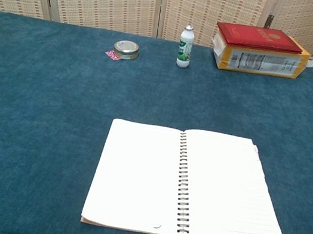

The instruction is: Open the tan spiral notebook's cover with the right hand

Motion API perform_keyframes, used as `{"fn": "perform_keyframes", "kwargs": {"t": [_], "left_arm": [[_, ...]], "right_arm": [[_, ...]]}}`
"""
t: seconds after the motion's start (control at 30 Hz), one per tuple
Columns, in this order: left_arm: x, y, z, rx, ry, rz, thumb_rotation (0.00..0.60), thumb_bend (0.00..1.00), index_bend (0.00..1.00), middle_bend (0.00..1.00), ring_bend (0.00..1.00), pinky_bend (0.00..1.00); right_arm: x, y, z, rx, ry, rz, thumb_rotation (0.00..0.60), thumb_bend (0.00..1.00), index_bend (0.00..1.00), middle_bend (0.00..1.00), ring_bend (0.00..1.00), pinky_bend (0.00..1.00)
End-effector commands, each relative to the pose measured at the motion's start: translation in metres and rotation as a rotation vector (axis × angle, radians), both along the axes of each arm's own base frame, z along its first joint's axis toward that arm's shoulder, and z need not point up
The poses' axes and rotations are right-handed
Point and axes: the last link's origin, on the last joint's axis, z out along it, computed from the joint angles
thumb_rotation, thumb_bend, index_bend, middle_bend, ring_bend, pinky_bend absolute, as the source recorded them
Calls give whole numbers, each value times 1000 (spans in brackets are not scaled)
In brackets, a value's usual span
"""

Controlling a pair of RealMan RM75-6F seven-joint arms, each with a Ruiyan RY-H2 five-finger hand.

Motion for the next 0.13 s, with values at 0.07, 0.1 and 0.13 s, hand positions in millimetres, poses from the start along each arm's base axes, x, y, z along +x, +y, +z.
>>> {"fn": "perform_keyframes", "kwargs": {"t": [0.07,0.1,0.13], "left_arm": [[0,2,-4,-16,5,2,600,244,213,98,44,175],[0,2,-4,-17,7,2,600,244,213,98,44,175],[0,2,-5,-18,9,1,600,244,213,98,43,175]], "right_arm": [[-3,9,10,-64,31,10,600,334,0,0,0,0],[-2,10,8,-56,27,13,600,334,0,0,0,0],[-2,10,7,-49,22,16,600,334,0,0,0,0]]}}
